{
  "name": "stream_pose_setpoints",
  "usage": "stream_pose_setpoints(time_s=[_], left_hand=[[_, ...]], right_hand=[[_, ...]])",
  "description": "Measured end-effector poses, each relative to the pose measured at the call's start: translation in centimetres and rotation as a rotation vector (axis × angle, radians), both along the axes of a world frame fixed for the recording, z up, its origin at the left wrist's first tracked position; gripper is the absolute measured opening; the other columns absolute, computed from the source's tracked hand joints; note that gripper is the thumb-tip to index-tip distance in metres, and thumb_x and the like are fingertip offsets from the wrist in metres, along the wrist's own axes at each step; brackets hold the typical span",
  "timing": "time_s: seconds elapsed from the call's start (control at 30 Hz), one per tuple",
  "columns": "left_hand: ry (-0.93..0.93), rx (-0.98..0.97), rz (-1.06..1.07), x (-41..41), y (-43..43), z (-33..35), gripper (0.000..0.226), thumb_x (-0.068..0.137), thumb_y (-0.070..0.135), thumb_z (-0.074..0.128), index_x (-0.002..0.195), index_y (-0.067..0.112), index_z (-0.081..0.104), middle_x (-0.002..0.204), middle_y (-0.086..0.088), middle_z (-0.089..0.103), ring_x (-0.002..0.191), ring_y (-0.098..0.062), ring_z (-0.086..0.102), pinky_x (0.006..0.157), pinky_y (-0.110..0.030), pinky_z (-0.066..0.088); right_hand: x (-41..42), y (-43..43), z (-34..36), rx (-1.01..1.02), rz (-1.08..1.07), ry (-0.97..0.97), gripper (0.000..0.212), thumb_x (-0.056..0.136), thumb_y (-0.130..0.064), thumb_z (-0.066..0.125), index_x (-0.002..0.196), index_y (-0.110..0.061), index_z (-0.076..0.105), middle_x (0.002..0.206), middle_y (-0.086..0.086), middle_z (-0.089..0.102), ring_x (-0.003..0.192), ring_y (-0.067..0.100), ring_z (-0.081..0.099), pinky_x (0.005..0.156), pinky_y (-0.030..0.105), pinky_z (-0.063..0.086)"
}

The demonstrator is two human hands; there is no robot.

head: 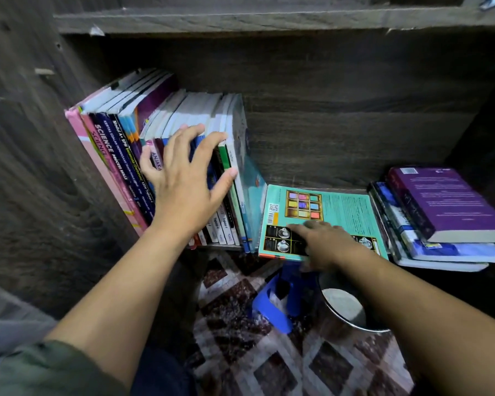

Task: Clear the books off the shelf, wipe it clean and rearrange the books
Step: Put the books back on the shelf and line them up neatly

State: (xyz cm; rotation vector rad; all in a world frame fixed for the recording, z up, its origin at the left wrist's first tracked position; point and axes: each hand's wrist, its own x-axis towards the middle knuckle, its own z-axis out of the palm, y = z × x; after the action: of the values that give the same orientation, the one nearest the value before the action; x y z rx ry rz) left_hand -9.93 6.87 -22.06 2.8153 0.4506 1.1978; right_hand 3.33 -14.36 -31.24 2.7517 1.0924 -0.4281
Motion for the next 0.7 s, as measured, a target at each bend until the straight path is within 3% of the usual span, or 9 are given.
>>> stream_pose_setpoints(time_s=[0.1,0.23,0.33,0.43,0.6,0.7], left_hand=[[-0.01,-0.002,0.006,0.1,0.0,0.0,0.047,0.09,0.051,0.056,0.132,0.034,0.046,0.142,0.001,0.037,0.137,-0.019,0.031,0.109,-0.055,0.003],[-0.018,-0.015,0.013,0.3,-0.3,0.0,0.048,0.088,0.049,0.057,0.131,0.033,0.046,0.141,0.001,0.038,0.137,-0.02,0.031,0.11,-0.057,0.001],[-0.019,-0.025,0.008,0.3,-0.4,0.0,0.047,0.088,0.048,0.058,0.131,0.034,0.047,0.141,0.0,0.037,0.137,-0.021,0.03,0.11,-0.058,0.001],[-0.027,-0.036,0.001,0.3,-0.4,0.0,0.047,0.087,0.047,0.059,0.131,0.034,0.047,0.141,0.0,0.038,0.137,-0.021,0.029,0.11,-0.059,0.002],[-0.013,-0.056,0.001,0.2,-0.5,0.3,0.047,0.087,0.048,0.059,0.131,0.035,0.046,0.141,0.001,0.037,0.136,-0.021,0.03,0.109,-0.057,0.0],[-0.004,-0.026,-0.005,0.0,-0.2,0.3,0.048,0.088,0.05,0.058,0.132,0.035,0.046,0.141,0.002,0.038,0.135,-0.021,0.031,0.109,-0.055,0.002]], right_hand=[[0.8,-3.8,-0.9,-0.237,-0.176,-0.089,0.125,0.07,-0.042,0.082,0.15,-0.039,-0.014,0.156,0.01,0.016,0.14,0.039,0.023,0.11,0.054,0.029],[1.7,-7.5,-1.0,-0.297,-0.317,-0.167,0.106,0.086,-0.028,0.065,0.15,-0.037,-0.019,0.159,0.013,0.013,0.143,0.04,0.019,0.113,0.051,0.026],[2.1,-8.1,-0.2,-0.221,-0.314,-0.146,0.075,0.096,-0.022,0.045,0.153,-0.033,-0.002,0.153,0.012,0.027,0.135,0.038,0.037,0.107,0.047,0.036],[2.2,-7.5,1.5,-0.091,-0.33,-0.241,0.051,0.099,-0.018,0.034,0.148,-0.034,0.029,0.14,0.011,0.042,0.122,0.036,0.049,0.094,0.041,0.045],[1.8,-5.3,3.9,0.262,-0.34,-0.587,0.035,0.094,-0.013,0.048,0.126,-0.019,0.059,0.129,0.015,0.049,0.108,0.038,0.045,0.079,0.043,0.045],[1.8,-3.4,5.1,0.55,-0.222,-0.658,0.033,0.086,-0.006,0.054,0.116,-0.01,0.068,0.132,0.023,0.051,0.1,0.046,0.05,0.074,0.05,0.047]])
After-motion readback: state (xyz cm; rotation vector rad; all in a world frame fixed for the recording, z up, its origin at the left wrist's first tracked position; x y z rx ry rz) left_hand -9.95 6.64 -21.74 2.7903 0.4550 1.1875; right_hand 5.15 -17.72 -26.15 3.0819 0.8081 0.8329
